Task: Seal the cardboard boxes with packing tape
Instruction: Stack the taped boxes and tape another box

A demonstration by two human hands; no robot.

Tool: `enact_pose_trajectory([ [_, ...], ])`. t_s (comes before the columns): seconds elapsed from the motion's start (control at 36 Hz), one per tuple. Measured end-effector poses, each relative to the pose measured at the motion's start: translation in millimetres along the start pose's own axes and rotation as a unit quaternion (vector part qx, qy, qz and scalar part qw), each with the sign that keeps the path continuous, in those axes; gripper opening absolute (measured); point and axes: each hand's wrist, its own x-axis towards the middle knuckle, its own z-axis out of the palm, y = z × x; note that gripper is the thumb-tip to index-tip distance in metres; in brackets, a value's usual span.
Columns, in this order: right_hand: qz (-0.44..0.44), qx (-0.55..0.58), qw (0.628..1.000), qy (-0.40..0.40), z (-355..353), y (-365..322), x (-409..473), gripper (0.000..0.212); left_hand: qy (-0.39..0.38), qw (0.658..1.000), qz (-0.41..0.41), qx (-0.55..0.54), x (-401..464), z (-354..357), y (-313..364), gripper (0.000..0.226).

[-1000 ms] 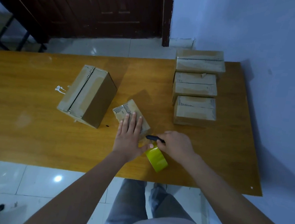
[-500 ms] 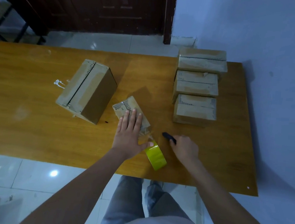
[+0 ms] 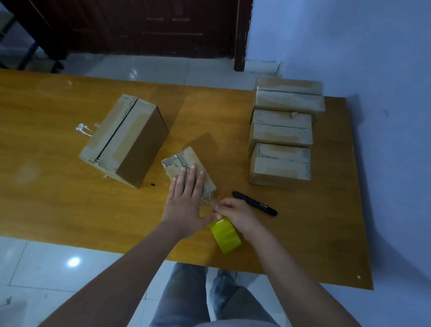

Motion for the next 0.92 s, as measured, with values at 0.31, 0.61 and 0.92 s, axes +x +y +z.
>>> enact_pose_trajectory([
  [0.31,-0.03,-0.078,0.996,-0.01,-3.0,2.4,-4.2,0.014,0.034,0.993,-0.03,-0.108,6.0,0.0,0.1,0.089],
  [0.61,-0.034,-0.098,0.995,0.011,-3.4,18.3,-25.5,0.018,0.106,0.993,-0.051,-0.021,20.8,4.0,3.6,0.07],
  [0.92,-0.032,-0.029,0.995,0.091,-23.6,10.0,-33.4,0.016,0.057,0.986,-0.134,0.077,18.4,-13.5,29.6,0.073],
])
